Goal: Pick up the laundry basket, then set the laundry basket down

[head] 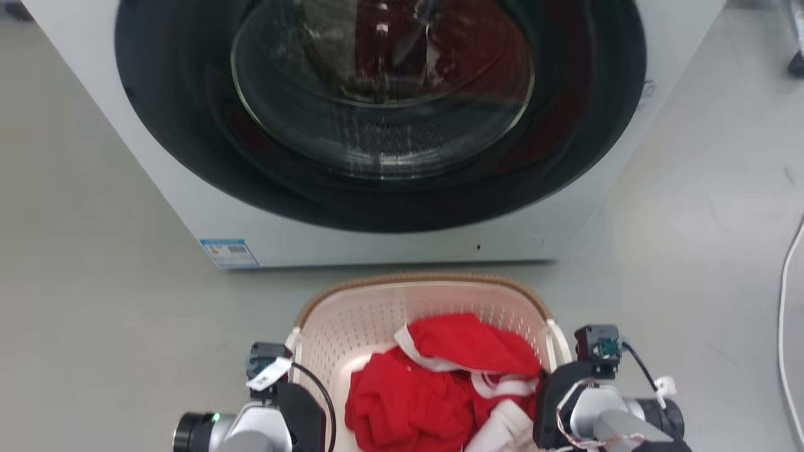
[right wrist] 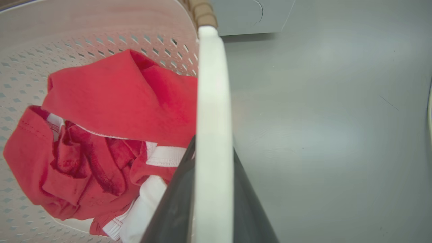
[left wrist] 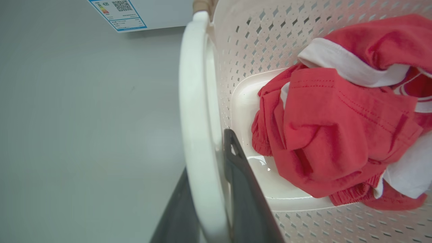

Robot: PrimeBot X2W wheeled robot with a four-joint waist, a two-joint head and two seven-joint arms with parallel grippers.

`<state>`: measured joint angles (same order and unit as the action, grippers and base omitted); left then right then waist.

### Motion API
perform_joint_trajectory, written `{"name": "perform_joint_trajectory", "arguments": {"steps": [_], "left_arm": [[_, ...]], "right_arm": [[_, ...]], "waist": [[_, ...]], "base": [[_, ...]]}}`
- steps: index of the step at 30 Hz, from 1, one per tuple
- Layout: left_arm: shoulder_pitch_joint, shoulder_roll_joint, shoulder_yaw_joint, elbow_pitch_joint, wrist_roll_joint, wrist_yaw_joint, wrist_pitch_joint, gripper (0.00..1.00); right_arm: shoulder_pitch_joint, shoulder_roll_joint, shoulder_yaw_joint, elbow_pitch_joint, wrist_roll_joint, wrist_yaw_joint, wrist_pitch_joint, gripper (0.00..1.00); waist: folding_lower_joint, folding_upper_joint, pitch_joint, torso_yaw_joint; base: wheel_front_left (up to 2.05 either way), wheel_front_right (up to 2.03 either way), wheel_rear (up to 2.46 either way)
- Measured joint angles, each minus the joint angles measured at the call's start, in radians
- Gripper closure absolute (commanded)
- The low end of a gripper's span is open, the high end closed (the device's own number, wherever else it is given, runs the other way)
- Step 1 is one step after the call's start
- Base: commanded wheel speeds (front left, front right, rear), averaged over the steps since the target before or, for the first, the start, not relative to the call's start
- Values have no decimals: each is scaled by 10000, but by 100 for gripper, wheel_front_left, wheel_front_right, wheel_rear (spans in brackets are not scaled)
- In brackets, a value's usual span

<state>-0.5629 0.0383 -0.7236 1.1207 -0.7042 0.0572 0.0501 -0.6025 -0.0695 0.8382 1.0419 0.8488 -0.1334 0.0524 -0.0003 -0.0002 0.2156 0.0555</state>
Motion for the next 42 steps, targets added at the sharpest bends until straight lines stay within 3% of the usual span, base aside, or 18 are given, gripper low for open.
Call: {"name": "perform_joint_trajectory", "arguments": {"steps": [15, 42], "left_arm": [[708, 33, -495, 125, -336, -36, 454, 100], [708, 75, -846, 146, -539, 56, 510, 100]], "right_arm": [[820, 0, 652, -42, 869, -77, 408, 100], [783, -10, 1338, 81, 1490, -79, 433, 100]], "waist": [[1, 1, -1831, -17], [3, 2, -2146, 20]], "base": [[0, 0, 0], [0, 0, 0]]}}
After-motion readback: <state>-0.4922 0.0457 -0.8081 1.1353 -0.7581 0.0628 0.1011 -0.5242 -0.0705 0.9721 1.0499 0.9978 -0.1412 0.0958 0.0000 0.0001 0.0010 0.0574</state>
